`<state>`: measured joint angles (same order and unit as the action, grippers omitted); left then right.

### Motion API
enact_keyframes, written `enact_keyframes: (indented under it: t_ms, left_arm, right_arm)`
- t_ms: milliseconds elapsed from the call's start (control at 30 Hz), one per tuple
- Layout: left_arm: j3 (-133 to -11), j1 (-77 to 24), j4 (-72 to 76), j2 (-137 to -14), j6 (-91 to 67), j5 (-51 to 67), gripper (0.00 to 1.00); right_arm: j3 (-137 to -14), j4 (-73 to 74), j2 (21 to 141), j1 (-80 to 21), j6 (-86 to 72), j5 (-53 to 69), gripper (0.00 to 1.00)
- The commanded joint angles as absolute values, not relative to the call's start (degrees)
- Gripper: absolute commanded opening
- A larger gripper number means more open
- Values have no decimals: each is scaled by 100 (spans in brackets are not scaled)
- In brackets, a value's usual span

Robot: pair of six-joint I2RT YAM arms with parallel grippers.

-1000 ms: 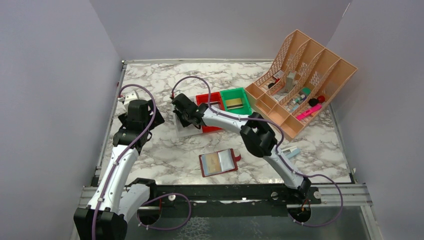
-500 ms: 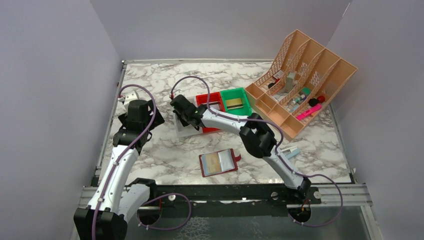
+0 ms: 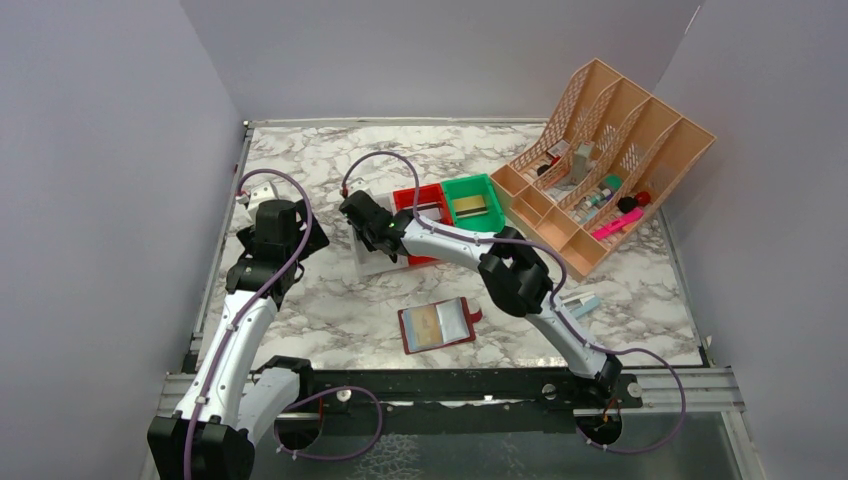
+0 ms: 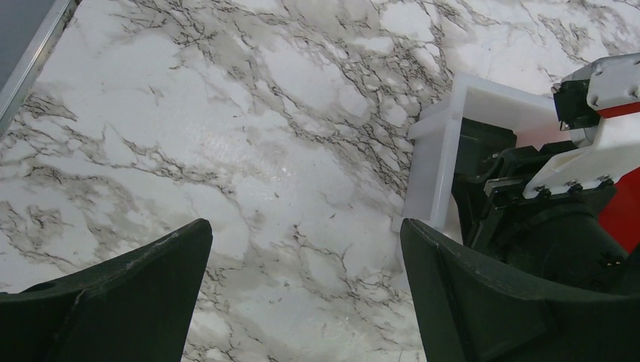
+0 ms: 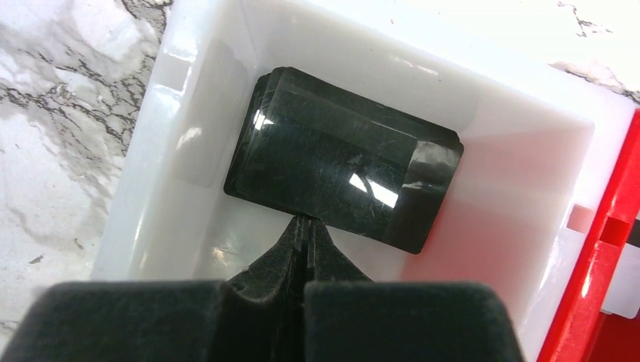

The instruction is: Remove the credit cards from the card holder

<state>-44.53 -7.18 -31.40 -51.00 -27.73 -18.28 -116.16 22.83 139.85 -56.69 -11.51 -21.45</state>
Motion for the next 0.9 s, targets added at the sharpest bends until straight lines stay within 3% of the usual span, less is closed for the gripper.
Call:
enact_keyframes:
  t_ms: [0, 233, 467, 667, 867]
  left_arm:
    - [-4410, -686, -3023, -5010, -2707, -1683, 99]
    - [-4404, -685, -3023, -5019, -2699, -1670, 99]
    - [-4408, -685, -3015, -5033, -2700, -1629, 99]
    - [-4404, -686, -3010, -5028, -2715, -1543, 99]
    - [-4404, -686, -2996, -5009, -2688, -1344, 99]
  right_arm:
    - [-11592, 2466, 13891, -5590, -1064, -2789, 2]
    - [-11592, 2488, 13879, -5590, -1072, -2943, 3]
    - [-11138, 2306, 13243, -5590, -1150, -1955, 4]
    - [-10369, 2032, 12242, -5588, -1306, -1045, 17]
    - [-8613, 1234, 10848, -5590, -1676, -916, 35]
